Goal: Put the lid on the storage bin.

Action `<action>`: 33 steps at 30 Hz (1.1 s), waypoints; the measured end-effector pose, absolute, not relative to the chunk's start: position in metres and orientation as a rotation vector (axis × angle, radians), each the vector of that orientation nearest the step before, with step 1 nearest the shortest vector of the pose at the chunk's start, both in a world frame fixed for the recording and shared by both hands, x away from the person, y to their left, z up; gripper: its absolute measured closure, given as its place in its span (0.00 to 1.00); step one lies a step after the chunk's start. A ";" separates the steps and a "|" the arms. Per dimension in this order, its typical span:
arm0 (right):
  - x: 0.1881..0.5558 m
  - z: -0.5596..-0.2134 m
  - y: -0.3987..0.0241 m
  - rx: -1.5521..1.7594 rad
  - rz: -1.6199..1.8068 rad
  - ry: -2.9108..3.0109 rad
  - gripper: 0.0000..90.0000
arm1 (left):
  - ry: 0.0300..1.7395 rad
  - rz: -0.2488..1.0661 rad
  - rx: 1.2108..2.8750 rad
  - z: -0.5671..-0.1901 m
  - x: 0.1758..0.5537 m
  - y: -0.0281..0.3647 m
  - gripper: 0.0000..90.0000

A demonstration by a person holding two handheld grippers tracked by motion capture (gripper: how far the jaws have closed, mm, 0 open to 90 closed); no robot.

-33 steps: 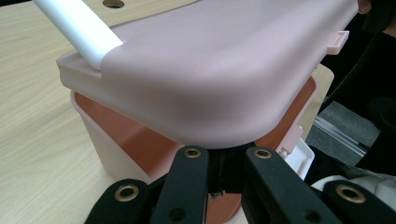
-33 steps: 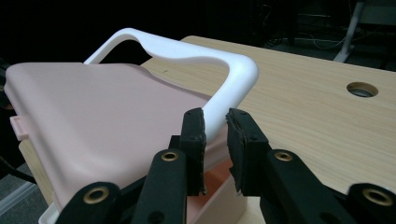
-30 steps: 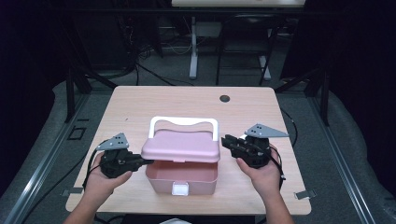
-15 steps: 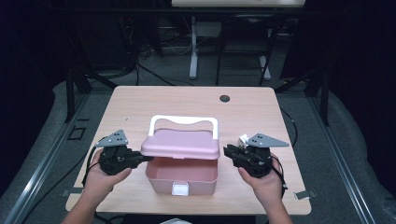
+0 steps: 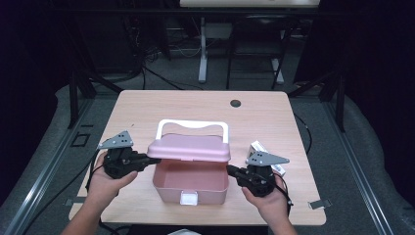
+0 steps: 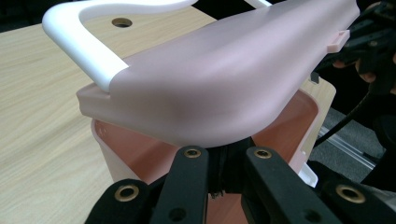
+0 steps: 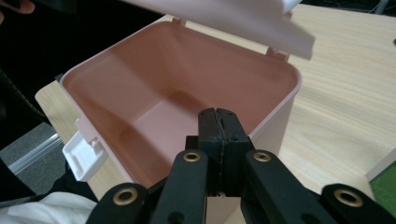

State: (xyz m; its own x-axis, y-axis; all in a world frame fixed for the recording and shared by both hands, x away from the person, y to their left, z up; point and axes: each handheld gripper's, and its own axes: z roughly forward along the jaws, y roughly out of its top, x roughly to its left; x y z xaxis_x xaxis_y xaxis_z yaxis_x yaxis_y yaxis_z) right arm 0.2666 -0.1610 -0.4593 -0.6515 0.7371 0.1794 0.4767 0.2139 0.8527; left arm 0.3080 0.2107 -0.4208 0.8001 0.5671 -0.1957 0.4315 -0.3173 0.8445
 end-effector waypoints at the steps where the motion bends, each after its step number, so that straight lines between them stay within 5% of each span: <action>1: 0.266 -0.461 -0.160 1.141 1.407 2.233 1.00 | 0.749 0.166 1.949 -0.420 0.309 0.210 1.00; 33: 0.261 -0.486 -0.135 1.077 1.320 2.351 1.00 | 0.762 0.183 1.910 -0.408 0.321 0.209 0.99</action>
